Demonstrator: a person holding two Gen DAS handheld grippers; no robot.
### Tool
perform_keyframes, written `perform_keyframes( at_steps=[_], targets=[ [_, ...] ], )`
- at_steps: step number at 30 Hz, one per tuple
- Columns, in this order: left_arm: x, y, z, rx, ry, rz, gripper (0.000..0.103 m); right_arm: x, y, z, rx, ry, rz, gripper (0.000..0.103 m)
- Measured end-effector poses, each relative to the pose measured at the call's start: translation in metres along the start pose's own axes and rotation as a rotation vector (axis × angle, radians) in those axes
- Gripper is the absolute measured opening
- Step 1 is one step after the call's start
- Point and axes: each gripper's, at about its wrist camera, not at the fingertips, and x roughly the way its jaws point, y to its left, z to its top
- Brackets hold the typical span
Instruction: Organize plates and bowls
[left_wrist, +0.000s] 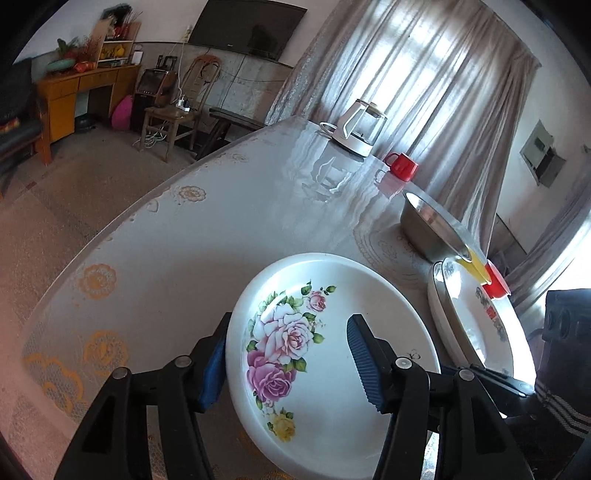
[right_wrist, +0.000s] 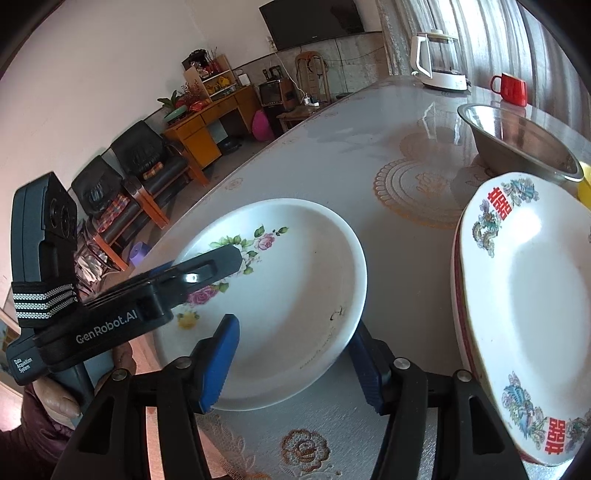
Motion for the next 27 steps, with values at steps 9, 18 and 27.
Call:
perform_keyframes(
  at_steps=[9, 18, 27],
  targets=[
    [0.001, -0.008, -0.003, 0.011, -0.024, 0.064, 0.057, 0.002, 0.004, -0.001, -0.034, -0.005, -0.027, 0.061],
    [0.001, 0.000, -0.003, -0.071, -0.020, -0.012, 0.053, -0.015, 0.000, 0.005, -0.020, -0.081, -0.019, 0.061],
    [0.001, 0.000, -0.002, -0.092, -0.017, -0.040, 0.051, -0.022, -0.008, 0.007, 0.016, -0.106, -0.017, 0.058]
  ],
)
